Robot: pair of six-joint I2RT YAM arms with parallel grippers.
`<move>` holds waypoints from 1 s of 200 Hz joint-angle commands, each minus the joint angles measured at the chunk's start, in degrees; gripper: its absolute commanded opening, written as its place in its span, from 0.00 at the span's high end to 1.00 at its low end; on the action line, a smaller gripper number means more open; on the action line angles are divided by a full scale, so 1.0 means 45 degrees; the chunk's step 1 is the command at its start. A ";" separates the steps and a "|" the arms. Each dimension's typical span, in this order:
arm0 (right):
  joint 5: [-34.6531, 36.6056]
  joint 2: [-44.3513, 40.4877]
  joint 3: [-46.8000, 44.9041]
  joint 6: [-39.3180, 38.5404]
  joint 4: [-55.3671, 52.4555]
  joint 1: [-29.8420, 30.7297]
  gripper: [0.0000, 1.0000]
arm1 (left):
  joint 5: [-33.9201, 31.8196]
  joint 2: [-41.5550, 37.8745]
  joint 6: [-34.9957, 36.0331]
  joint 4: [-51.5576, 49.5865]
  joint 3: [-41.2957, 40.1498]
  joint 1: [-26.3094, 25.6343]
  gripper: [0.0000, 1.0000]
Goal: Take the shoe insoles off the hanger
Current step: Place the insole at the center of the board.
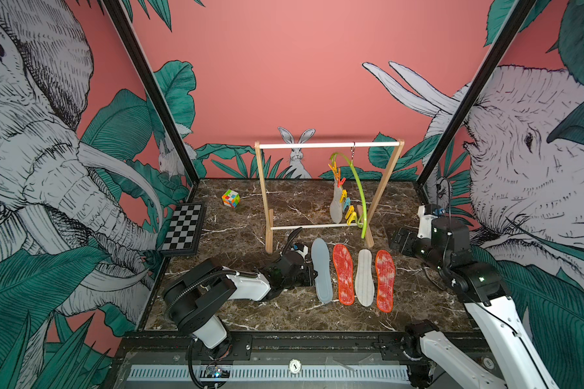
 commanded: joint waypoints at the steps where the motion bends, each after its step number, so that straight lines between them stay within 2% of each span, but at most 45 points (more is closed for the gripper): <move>1: -0.0336 -0.0046 -0.0186 0.0139 0.0521 -0.0124 0.09 | 0.0067 0.0080 -0.0294 0.0196 0.0260 -0.0067 1.00; 13: -0.0450 -0.0049 -0.0266 0.0163 0.0592 -0.0182 0.09 | 0.0044 0.0108 -0.0275 0.0070 0.0302 -0.0067 1.00; 26: -0.0603 -0.0043 -0.0364 0.0183 0.0677 -0.0251 0.09 | 0.0009 0.0081 -0.0223 -0.0192 0.0390 -0.0074 0.90; 62: -0.1005 -0.0003 -0.0526 0.0276 0.0857 -0.0474 0.09 | -0.0240 -0.0327 0.0067 -0.1264 0.0604 -0.0066 0.47; 83: -0.1269 0.0035 -0.0582 0.0356 0.0979 -0.0580 0.09 | -0.0456 -0.0767 0.0314 -0.2295 0.0744 -0.0065 0.35; 113: -0.1692 0.0218 -0.0609 0.0473 0.1187 -0.0721 0.09 | -0.1078 -0.1861 0.0754 -0.3629 0.0744 -0.0075 0.28; 142: -0.2228 0.0552 -0.0696 0.0752 0.1539 -0.0886 0.10 | -0.1901 -0.3444 0.1519 -0.4695 0.0665 -0.0067 0.28; 200: -0.3623 0.1698 -0.1115 0.1803 0.2978 -0.1109 0.14 | -0.4086 -0.6098 0.5052 -0.4150 0.0002 -0.0067 0.28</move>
